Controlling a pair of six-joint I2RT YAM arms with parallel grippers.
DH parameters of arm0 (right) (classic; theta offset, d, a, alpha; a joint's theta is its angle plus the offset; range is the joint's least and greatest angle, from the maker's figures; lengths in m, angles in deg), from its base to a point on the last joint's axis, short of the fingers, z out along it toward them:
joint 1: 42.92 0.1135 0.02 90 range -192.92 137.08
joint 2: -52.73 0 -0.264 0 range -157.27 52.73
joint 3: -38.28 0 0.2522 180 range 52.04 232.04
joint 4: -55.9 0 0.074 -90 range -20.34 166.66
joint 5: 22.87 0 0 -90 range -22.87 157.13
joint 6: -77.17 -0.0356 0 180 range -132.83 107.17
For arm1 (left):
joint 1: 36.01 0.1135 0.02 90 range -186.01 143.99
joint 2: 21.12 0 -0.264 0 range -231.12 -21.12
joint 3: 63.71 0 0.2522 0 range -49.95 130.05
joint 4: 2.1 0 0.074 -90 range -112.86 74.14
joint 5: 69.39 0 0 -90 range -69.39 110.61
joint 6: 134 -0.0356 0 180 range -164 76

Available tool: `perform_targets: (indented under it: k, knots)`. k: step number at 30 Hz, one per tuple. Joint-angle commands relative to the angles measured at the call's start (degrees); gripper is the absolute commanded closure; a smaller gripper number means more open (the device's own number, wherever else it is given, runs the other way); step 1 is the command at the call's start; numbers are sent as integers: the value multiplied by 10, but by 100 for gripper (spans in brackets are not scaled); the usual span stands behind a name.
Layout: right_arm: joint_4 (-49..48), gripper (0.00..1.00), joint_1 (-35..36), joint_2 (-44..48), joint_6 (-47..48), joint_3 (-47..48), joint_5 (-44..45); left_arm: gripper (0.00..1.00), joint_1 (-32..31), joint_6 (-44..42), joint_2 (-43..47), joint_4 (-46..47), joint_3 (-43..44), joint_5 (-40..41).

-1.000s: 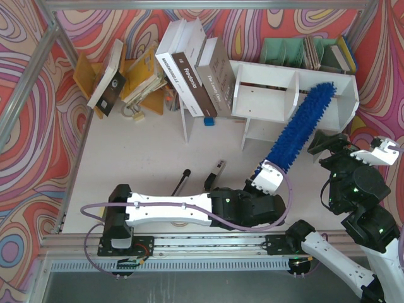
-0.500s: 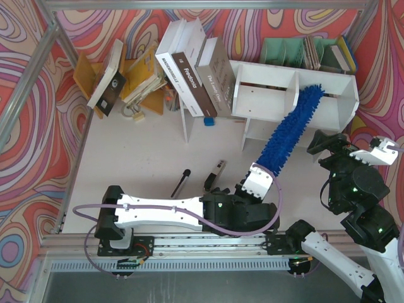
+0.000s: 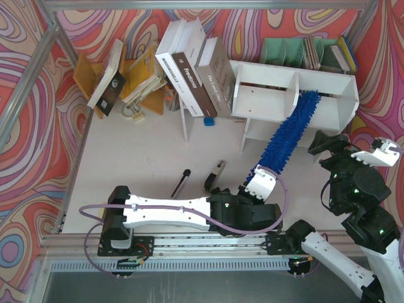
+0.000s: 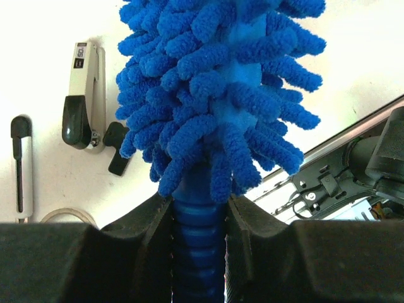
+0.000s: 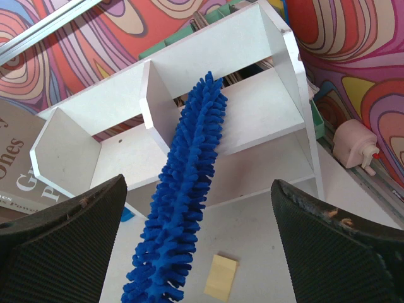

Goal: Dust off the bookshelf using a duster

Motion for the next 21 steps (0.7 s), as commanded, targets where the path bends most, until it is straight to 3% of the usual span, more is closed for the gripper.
perform_targets:
  k: [1,9,13,16,21]
  knots:
    - [1,15,-2,9,-7,3,8,100,-5,-23,40,32,15,49]
    - [-4,15,-2,8,-5,-6,8,100,-5,-11,15,23,24,46]
    - [-10,15,-1,10,-2,-9,9,100,-8,24,-33,-28,80,24]
    - [-10,15,-1,15,-5,-13,6,100,-15,39,-71,-79,144,52]
    - [7,15,-2,24,-13,-14,-7,100,-14,53,-79,-45,158,63]
